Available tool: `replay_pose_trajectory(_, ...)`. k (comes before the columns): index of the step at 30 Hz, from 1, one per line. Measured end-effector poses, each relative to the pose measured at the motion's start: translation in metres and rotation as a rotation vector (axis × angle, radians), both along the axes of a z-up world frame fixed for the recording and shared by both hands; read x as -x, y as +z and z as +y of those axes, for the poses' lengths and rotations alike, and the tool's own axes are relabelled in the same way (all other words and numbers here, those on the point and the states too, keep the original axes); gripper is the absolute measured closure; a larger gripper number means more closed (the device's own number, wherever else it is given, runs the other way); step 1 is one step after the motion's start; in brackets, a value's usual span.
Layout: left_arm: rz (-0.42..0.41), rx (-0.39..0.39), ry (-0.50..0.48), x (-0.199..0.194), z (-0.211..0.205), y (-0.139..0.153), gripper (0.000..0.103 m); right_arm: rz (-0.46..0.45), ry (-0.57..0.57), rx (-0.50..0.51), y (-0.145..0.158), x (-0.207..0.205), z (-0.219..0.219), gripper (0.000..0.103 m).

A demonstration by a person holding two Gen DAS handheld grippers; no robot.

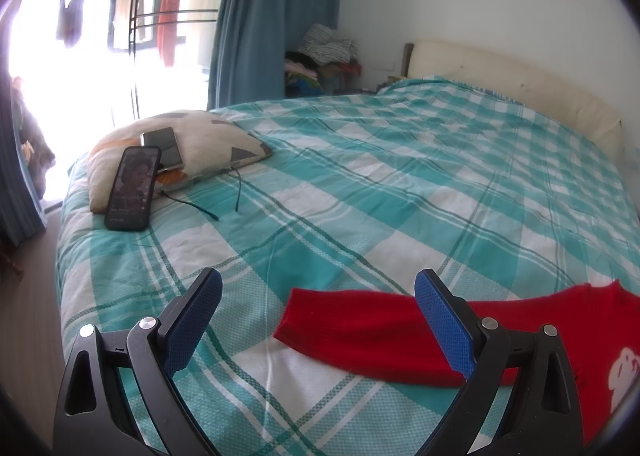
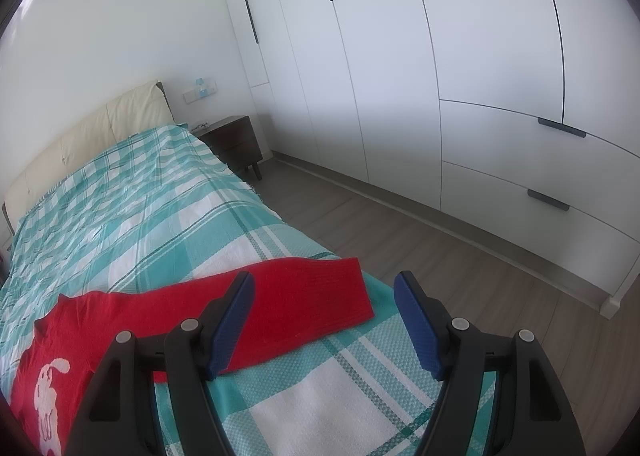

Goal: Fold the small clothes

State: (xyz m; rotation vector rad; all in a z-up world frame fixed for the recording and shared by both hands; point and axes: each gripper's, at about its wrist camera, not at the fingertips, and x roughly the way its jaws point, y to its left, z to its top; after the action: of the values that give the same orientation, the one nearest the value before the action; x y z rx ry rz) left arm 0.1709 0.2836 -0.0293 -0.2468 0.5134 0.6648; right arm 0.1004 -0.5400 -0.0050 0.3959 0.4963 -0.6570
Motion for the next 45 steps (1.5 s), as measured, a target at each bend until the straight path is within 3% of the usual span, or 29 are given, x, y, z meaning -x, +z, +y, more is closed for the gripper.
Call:
replay_pose_trajectory(37,0.0,0.0,-0.001,-0.002,0.0,0.0,0.005,-0.016,-0.013,-0.003,-0.001,0.004,-0.003,0.032)
replay_pose_trajectory(41,0.007,-0.01,-0.007,-0.002,-0.005,-0.001,0.005,-0.06,-0.034,-0.075,-0.005,0.012,-0.016,0.032)
replay_pose_trajectory(45,0.004,-0.006,-0.008,-0.003,-0.008,-0.002,0.005,-0.143,-0.048,-0.233,-0.017,0.024,-0.04,0.032)
